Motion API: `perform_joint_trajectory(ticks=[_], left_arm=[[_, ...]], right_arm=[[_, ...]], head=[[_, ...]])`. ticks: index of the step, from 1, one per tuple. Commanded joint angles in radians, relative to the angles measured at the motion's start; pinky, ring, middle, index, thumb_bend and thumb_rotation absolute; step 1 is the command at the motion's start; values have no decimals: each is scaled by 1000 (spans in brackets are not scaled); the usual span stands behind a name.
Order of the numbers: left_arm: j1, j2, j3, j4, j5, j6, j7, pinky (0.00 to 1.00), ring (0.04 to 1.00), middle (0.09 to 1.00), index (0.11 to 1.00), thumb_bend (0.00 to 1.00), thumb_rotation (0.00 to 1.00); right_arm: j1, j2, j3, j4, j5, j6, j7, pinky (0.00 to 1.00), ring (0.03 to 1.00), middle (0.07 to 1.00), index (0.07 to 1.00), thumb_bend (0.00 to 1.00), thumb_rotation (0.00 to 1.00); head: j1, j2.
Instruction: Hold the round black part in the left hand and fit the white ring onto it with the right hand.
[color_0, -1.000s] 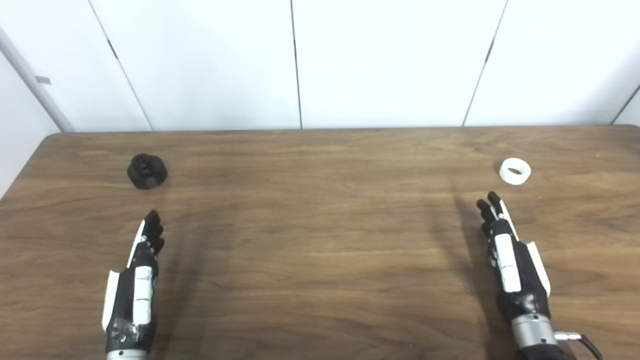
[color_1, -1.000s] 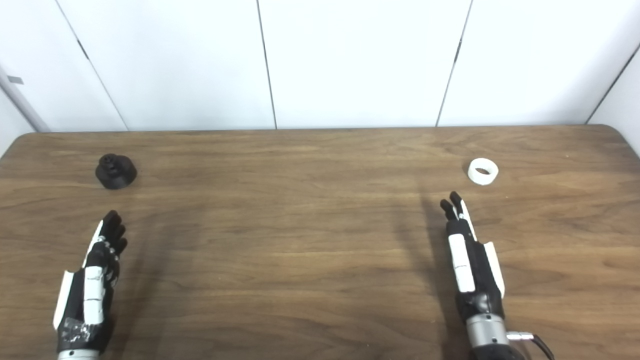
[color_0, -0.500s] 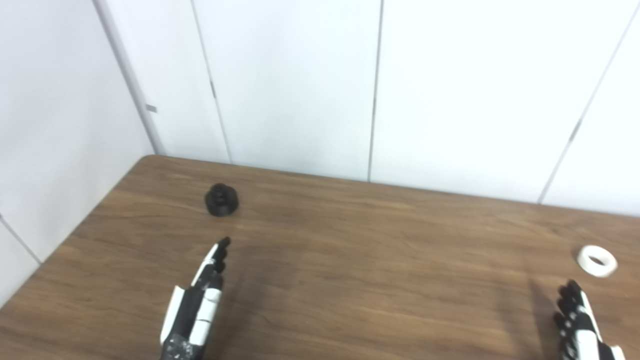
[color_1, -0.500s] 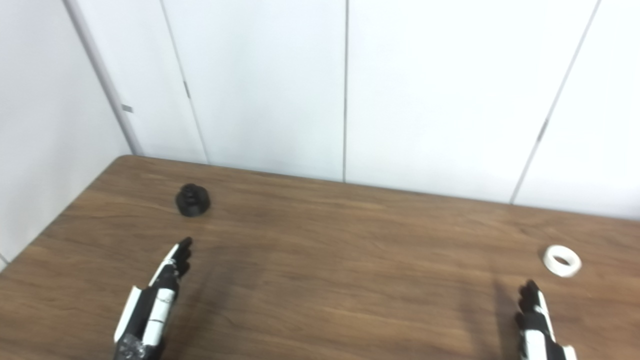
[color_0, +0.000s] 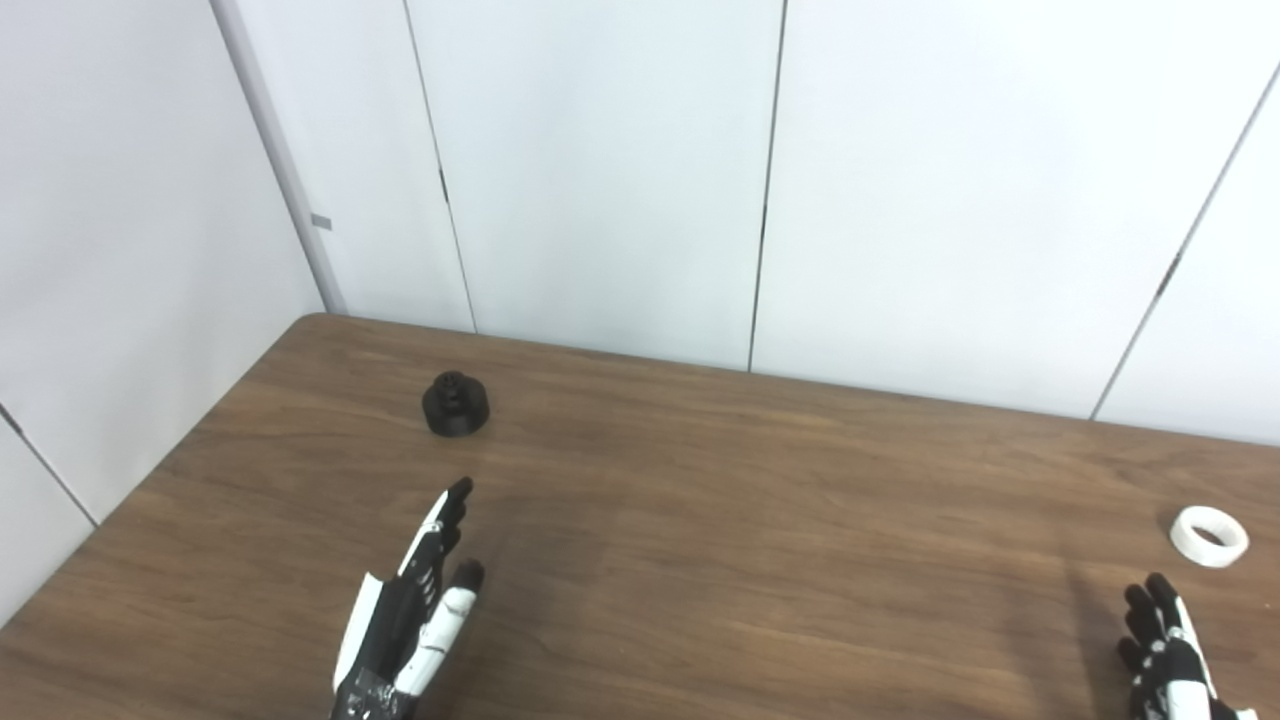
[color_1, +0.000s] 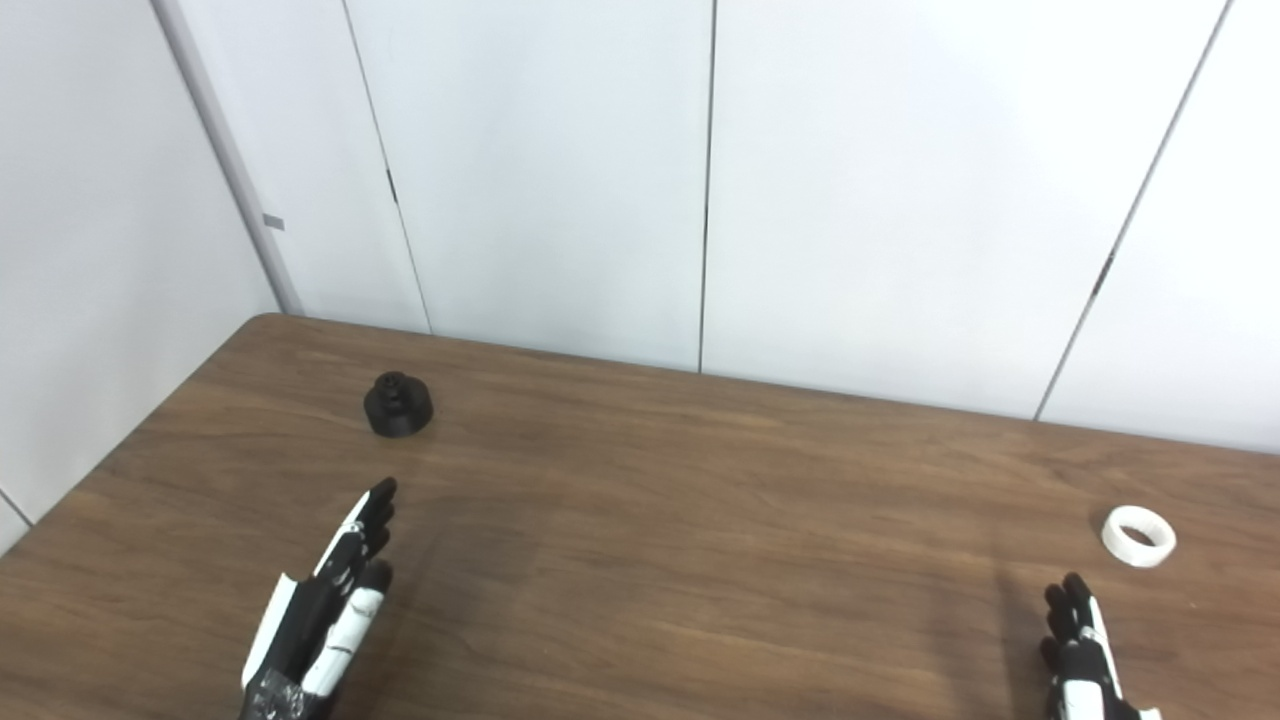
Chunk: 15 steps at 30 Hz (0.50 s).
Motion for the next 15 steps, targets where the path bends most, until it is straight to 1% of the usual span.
perform_joint_trajectory(ticks=[1, 2, 3, 4, 6, 8, 9, 10, 11, 13, 15], left_arm=[[19, -47, -8, 4, 60, 25, 36, 1000, 1000, 1000, 976, 654, 660], [23, -45, -6, -9, 75, 35, 42, 1000, 1000, 1000, 975, 667, 627], [22, -39, 0, -38, 96, 57, 49, 1000, 1000, 1000, 974, 675, 606], [20, -32, 7, -70, 116, 85, 54, 998, 1000, 996, 964, 709, 564], [12, -19, 17, -120, 138, 136, 59, 996, 1000, 987, 953, 760, 501], [-2, -2, 30, -162, 134, 190, 53, 999, 1000, 988, 944, 827, 437], [-20, 15, 41, -185, 141, 225, 50, 1000, 1000, 989, 942, 848, 418], [-37, 35, 51, -200, 155, 251, 46, 1000, 1000, 989, 935, 888, 399], [-49, 48, 59, -211, 166, 269, 44, 1000, 1000, 987, 932, 911, 381], [-87, 98, 79, -224, 220, 321, 32, 1000, 1000, 985, 927, 929, 361], [-121, 137, 94, -226, 254, 366, 22, 1000, 1000, 985, 920, 931, 358]], right_arm=[[16, -19, -7, -27, 10, -19, 8, 1000, 1000, 970, 979, 618, 1000], [18, -19, -8, -30, 11, -18, 8, 1000, 1000, 969, 976, 605, 1000], [21, -20, -8, -32, 8, -18, 9, 1000, 1000, 968, 974, 597, 1000], [24, -21, -8, -34, 9, -17, 10, 1000, 1000, 967, 974, 599, 1000], [27, -22, -8, -35, 11, -14, 13, 1000, 1000, 970, 977, 613, 1000], [30, -22, -8, -37, 10, -8, 12, 1000, 1000, 971, 978, 650, 1000], [30, -21, -7, -36, 9, -9, 12, 1000, 1000, 971, 979, 660, 1000], [31, -20, -6, -36, 6, -10, 11, 1000, 1000, 969, 981, 647, 1000], [32, -19, -6, -35, 4, -11, 10, 1000, 1000, 967, 981, 641, 1000], [33, -15, -4, -35, 1, -12, 8, 1000, 1000, 963, 980, 622, 1000], [32, -11, -2, -35, -3, -13, 5, 1000, 1000, 966, 978, 608, 1000]], head=[[3, 4], [3, 4], [3, 6], [2, 8], [-1, 10], [-1, 11], [-3, 14], [-4, 15], [-4, 15], [-13, 19], [-21, 20]])
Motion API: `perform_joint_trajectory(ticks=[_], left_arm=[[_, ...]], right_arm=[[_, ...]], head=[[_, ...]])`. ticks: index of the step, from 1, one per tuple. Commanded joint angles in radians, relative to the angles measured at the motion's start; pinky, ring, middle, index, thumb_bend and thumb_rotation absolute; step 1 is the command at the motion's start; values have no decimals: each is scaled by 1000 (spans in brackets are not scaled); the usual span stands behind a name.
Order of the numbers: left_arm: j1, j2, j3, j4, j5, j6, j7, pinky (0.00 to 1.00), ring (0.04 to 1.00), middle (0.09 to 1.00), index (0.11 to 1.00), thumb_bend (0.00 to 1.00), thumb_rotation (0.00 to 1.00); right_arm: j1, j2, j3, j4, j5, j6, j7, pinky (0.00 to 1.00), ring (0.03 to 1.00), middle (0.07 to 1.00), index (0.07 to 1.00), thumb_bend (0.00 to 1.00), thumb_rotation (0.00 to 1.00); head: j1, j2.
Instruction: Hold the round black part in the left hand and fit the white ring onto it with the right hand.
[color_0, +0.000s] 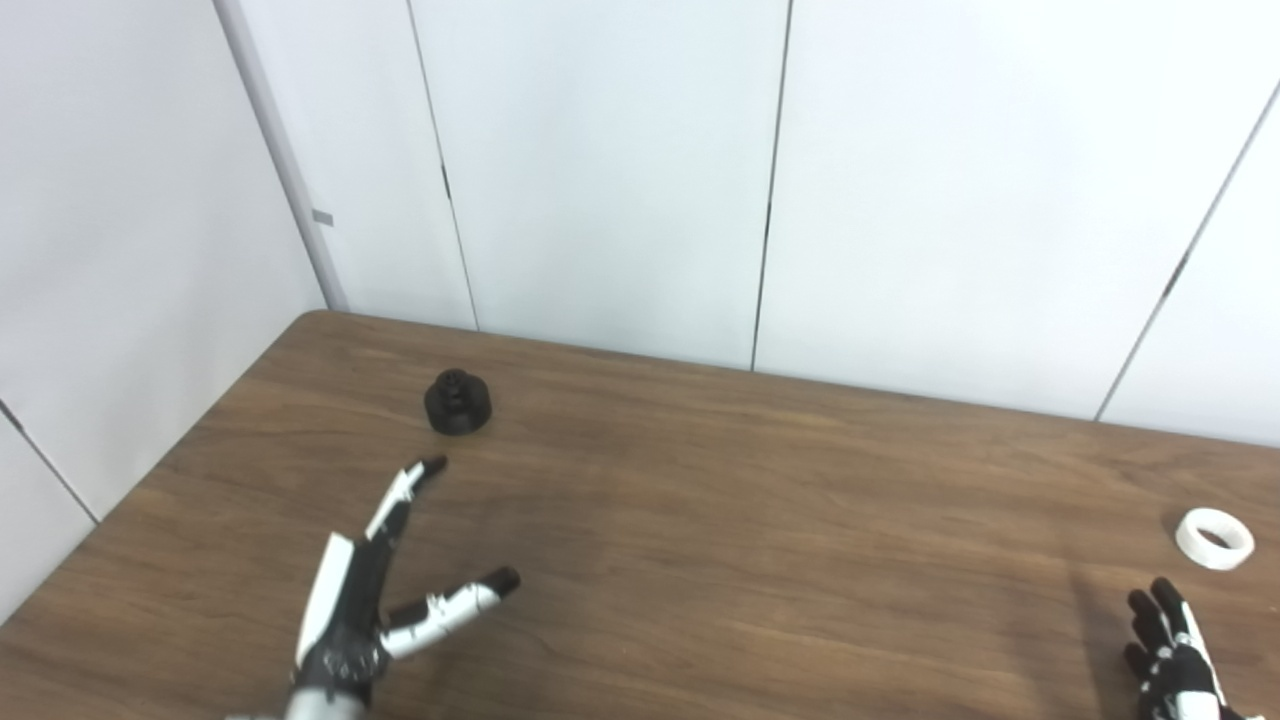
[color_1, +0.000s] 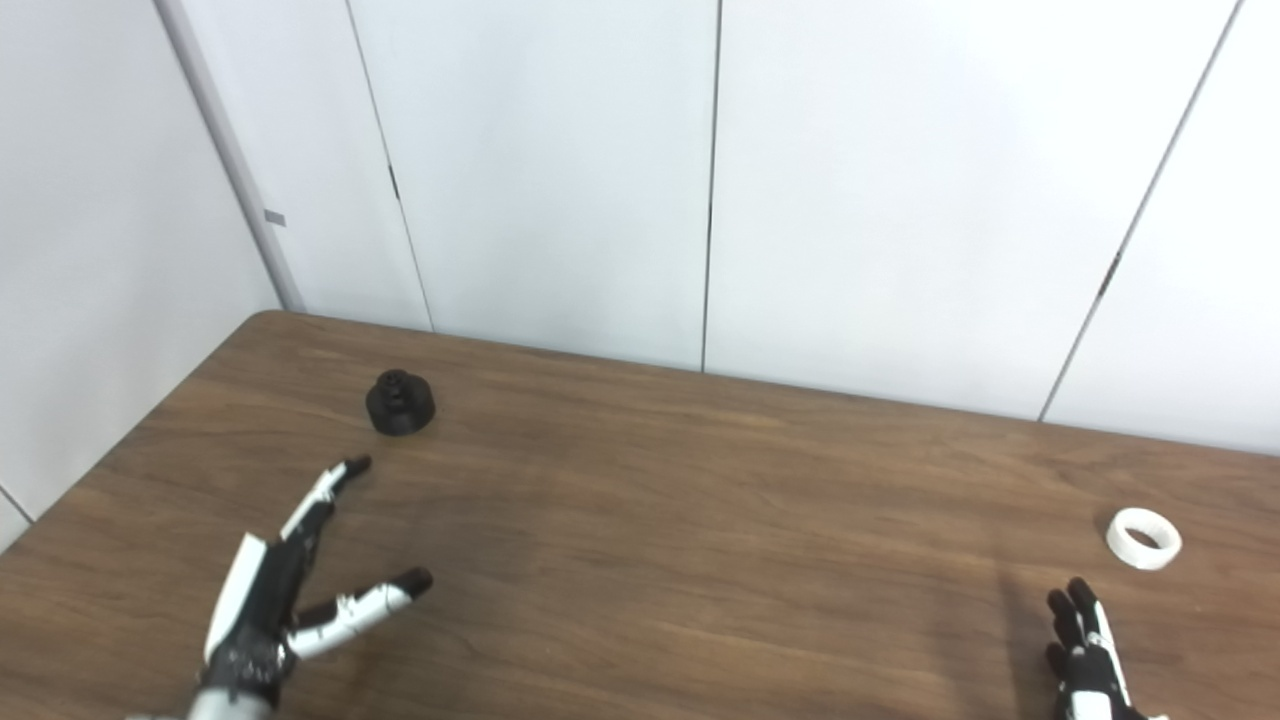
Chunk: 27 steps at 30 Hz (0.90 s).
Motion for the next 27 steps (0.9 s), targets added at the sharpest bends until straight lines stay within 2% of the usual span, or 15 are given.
perform_joint_trajectory(ticks=[1, 6, 12, 22, 27], left_arm=[[-61, 60, 28, -34, 43, 35, -2, 1000, 1000, 986, 913, 943, 354], [-138, 136, 41, 10, 87, 119, -23, 1000, 1000, 993, 897, 954, 345], [-228, 207, 35, 116, 137, 169, -28, 1000, 1000, 986, 886, 995, 365], [-386, 265, -22, 339, 230, 195, 10, 1000, 1000, 976, 865, 1000, 381], [-460, 276, -60, 424, 262, 217, 10, 1000, 1000, 979, 862, 1000, 392]], right_arm=[[17, -3, 4, -22, -4, -17, 0, 1000, 1000, 966, 977, 606, 1000], [15, 2, 10, -21, -11, -20, -4, 1000, 1000, 970, 983, 598, 1000], [17, 4, 17, -35, -23, -17, -9, 1000, 1000, 965, 979, 541, 1000], [20, 14, 26, -59, -41, 13, -19, 1000, 1000, 964, 978, 494, 1000], [21, 21, 29, -76, -44, 29, -26, 1000, 1000, 962, 979, 461, 1000]], head=[[-6, 3], [-15, 4], [-17, 7], [-21, 17], [-28, 22]])
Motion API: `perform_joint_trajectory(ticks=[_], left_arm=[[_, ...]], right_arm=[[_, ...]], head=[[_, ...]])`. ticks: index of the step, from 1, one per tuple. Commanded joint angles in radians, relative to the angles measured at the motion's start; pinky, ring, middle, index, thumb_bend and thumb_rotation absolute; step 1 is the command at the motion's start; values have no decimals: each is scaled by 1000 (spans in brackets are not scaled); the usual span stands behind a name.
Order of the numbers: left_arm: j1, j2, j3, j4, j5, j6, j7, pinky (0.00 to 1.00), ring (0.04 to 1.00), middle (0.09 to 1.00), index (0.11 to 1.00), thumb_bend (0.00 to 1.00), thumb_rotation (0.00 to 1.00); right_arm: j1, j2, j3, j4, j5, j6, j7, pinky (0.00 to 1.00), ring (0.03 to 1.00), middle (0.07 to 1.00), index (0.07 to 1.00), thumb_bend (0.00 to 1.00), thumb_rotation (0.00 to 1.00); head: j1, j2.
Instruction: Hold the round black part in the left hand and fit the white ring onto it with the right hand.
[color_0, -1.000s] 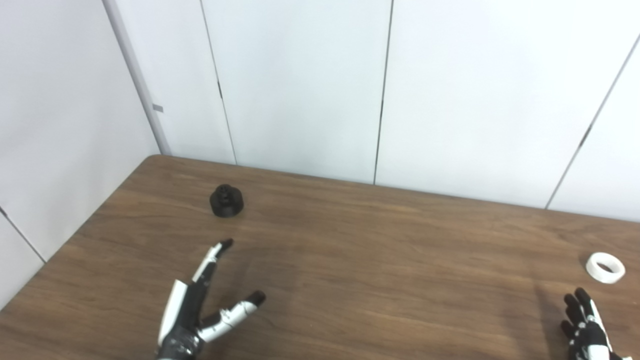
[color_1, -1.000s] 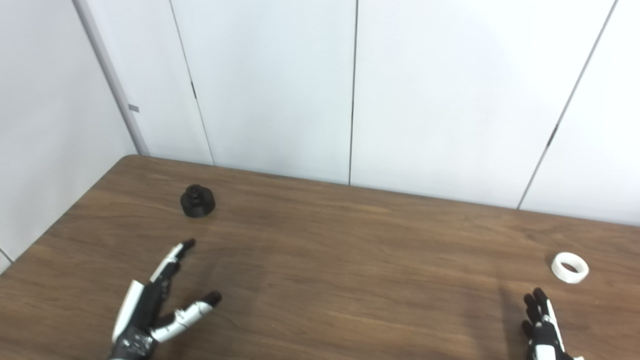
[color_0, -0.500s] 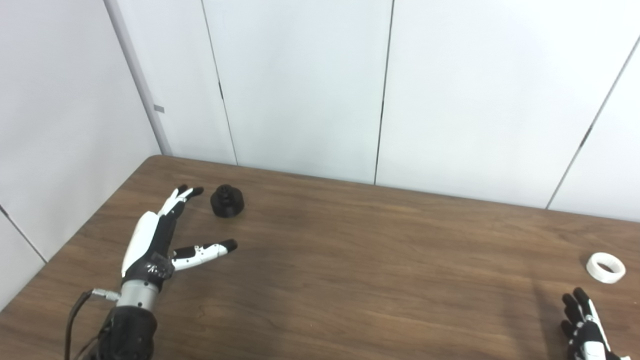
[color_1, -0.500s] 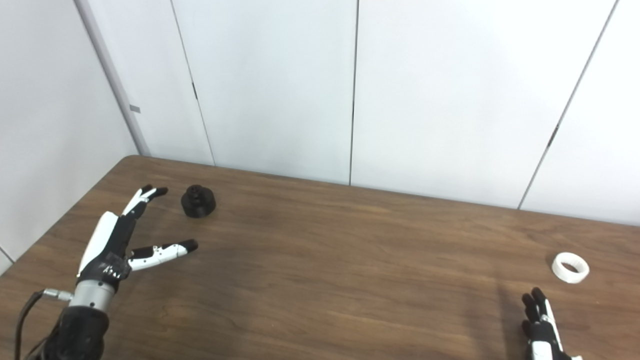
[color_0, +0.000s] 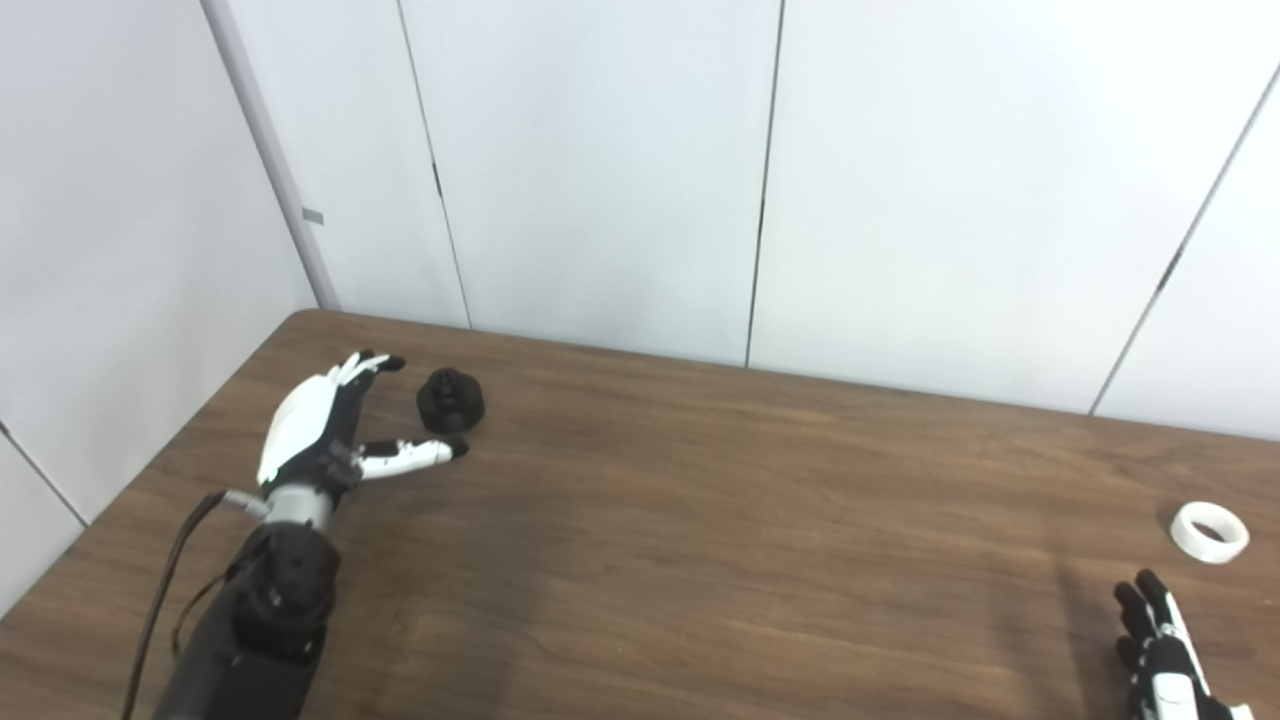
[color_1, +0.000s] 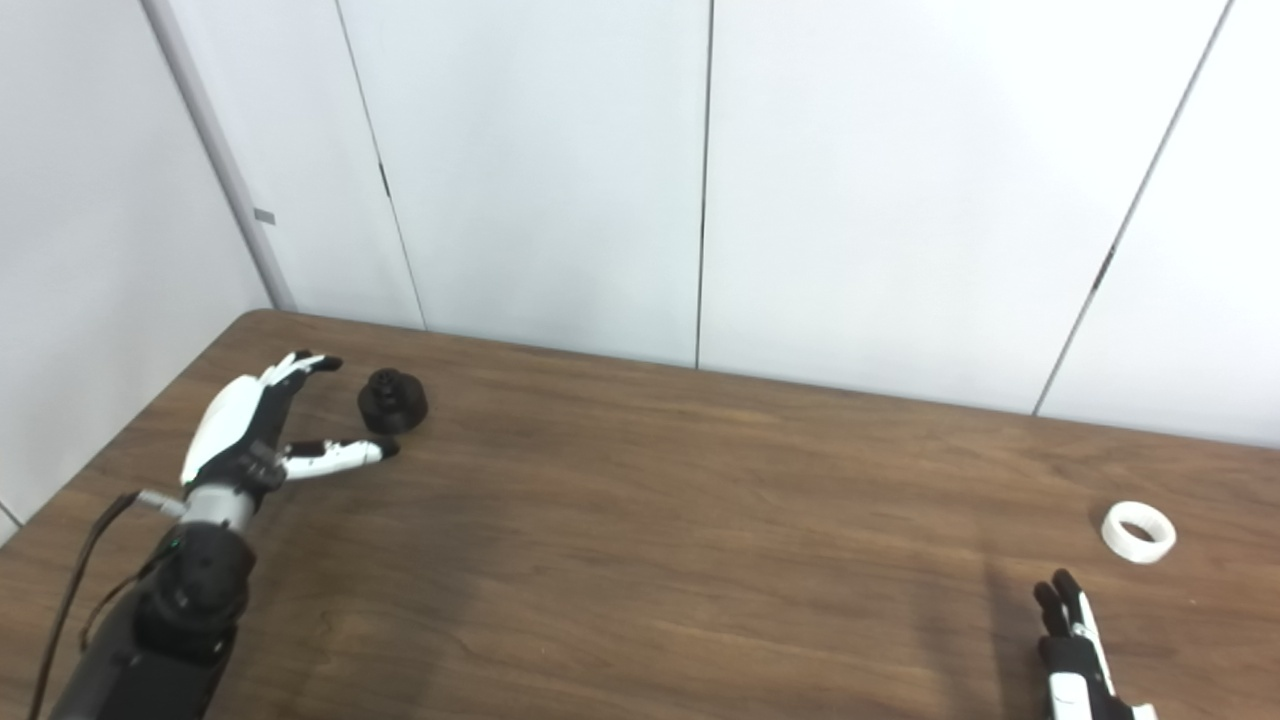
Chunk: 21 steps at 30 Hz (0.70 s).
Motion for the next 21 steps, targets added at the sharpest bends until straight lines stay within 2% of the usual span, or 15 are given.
perform_joint_trajectory(ticks=[1, 7, 15, 21], left_arm=[[-59, 42, -3, 4, 21, -3, 30, 1000, 1000, 980, 862, 1000, 391], [-129, 56, -47, 83, 36, 31, 13, 1000, 1000, 980, 863, 1000, 414], [-209, 79, -110, 191, 53, 46, 19, 1000, 1000, 986, 861, 1000, 421], [-257, 90, -138, 250, 53, 65, 6, 1000, 1000, 994, 867, 1000, 414]], right_arm=[[17, 13, 3, -39, -3, -4, -8, 1000, 1000, 962, 979, 451, 1000], [18, 11, 5, -47, 8, 6, -5, 1000, 1000, 976, 991, 365, 1000], [25, 11, 8, -63, 13, 23, -3, 1000, 1000, 978, 995, 394, 1000], [26, 13, 9, -78, 13, 31, -3, 1000, 1000, 978, 995, 356, 1000]], head=[[-1, 2], [-3, 4], [0, 12], [0, 22]])
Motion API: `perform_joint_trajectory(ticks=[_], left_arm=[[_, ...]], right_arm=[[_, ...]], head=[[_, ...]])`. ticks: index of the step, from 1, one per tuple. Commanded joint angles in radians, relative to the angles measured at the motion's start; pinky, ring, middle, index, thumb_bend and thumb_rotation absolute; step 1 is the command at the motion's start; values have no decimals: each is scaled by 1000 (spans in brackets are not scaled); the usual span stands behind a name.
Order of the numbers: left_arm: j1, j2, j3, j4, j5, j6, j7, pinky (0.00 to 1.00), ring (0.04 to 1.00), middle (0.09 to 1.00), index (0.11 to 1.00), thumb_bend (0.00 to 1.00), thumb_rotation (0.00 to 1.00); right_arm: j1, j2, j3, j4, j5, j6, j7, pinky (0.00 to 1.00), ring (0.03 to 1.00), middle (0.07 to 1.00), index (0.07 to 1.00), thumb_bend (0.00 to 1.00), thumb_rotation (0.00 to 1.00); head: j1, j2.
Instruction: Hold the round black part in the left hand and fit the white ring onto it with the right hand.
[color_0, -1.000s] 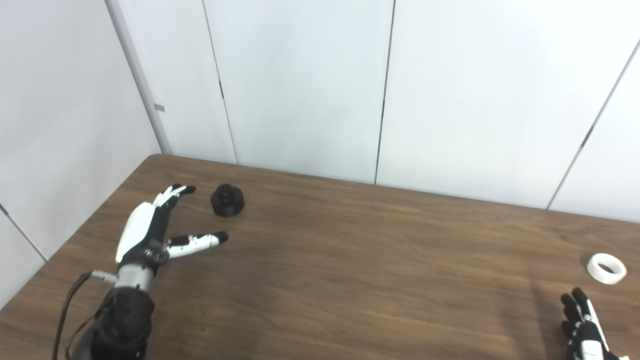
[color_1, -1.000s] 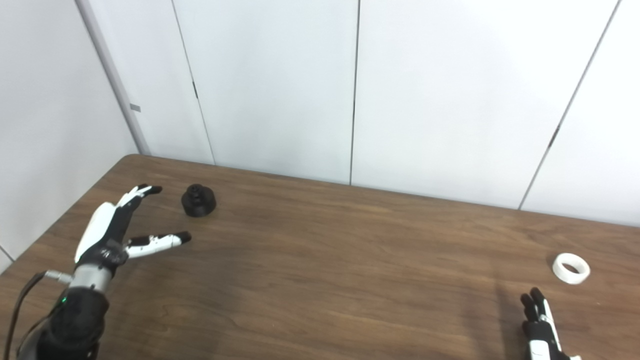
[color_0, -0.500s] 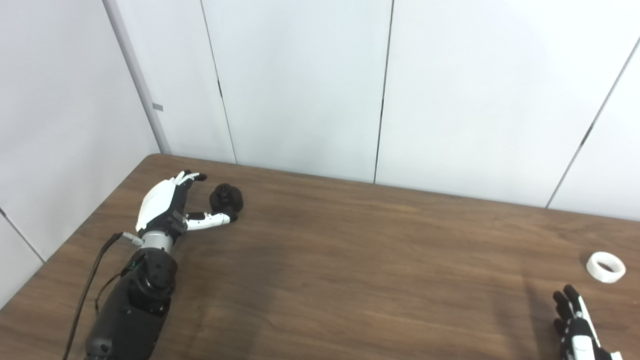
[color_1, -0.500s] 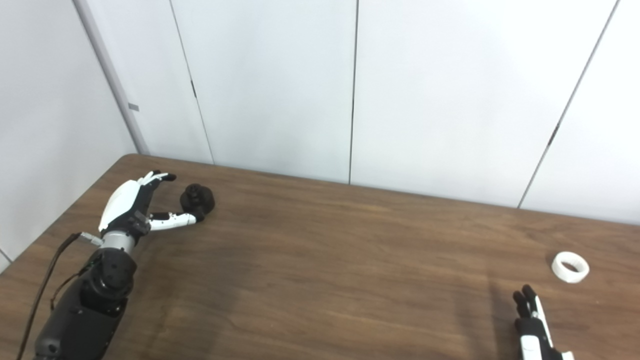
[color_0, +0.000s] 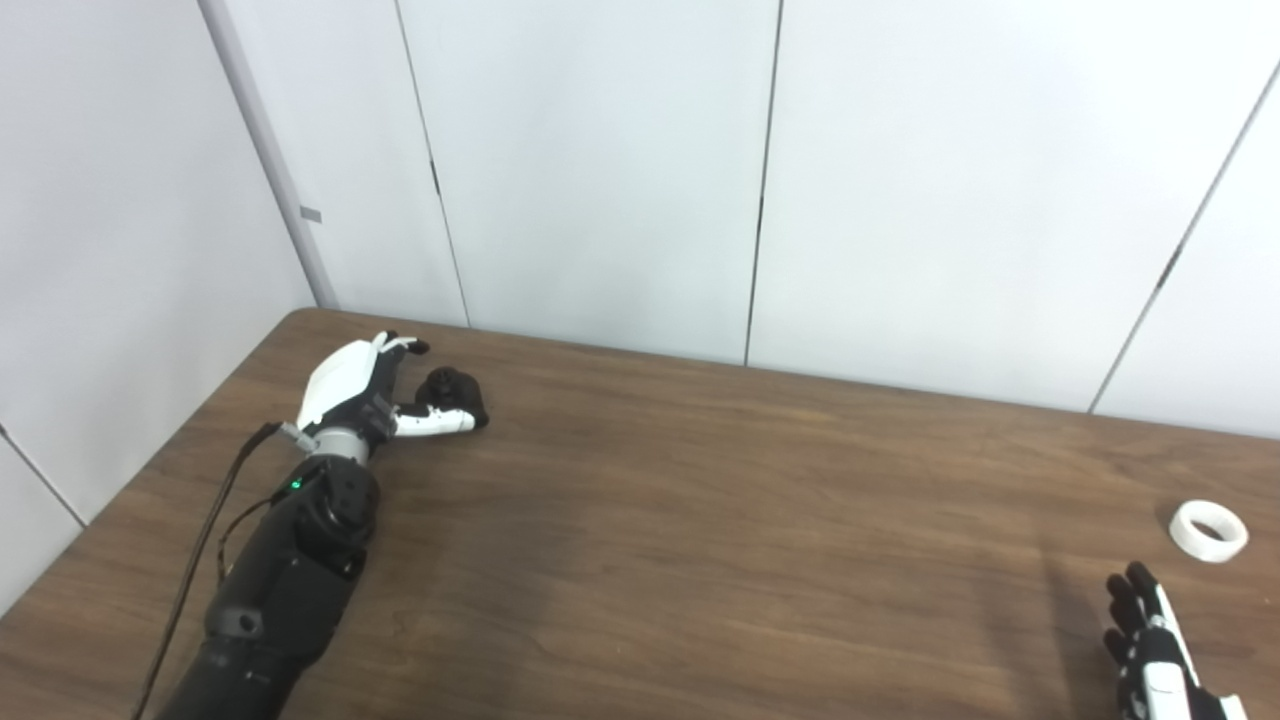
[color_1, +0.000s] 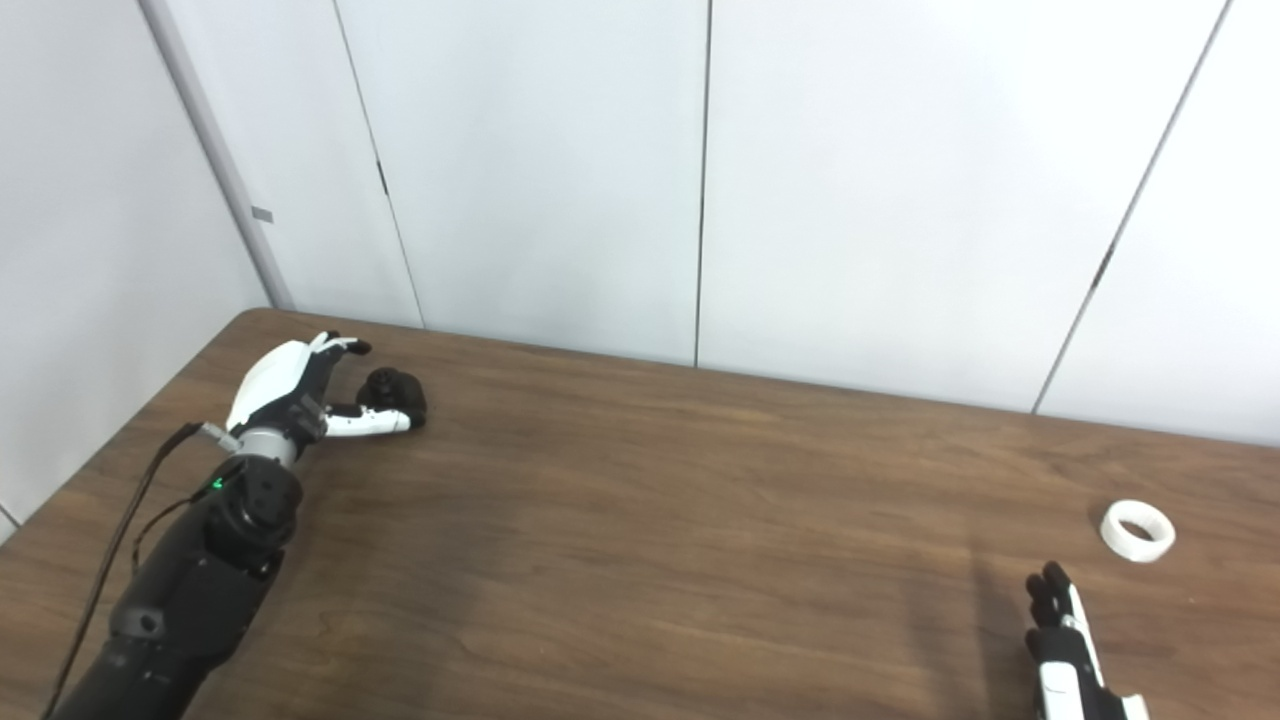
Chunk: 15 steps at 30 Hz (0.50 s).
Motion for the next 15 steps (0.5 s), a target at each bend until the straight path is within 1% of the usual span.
perform_joint_trajectory(ticks=[1, 6, 15], left_arm=[[-61, 43, -2, 2, 17, 4, 13, 1000, 1000, 995, 869, 1000, 421], [-92, 49, -26, 42, 17, 24, 9, 1000, 1000, 999, 873, 1000, 428], [-128, 59, -58, 124, 16, 0, 31, 1000, 1000, 990, 854, 1000, 414]], right_arm=[[24, 12, 2, -45, 6, -16, -4, 1000, 1000, 973, 991, 355, 1000], [24, 11, 3, -47, 5, -10, -4, 1000, 1000, 972, 989, 366, 1000], [27, 9, 4, -51, 0, -9, -3, 1000, 1000, 972, 986, 377, 1000]], head=[[1, 1], [-2, 1], [2, 1]])
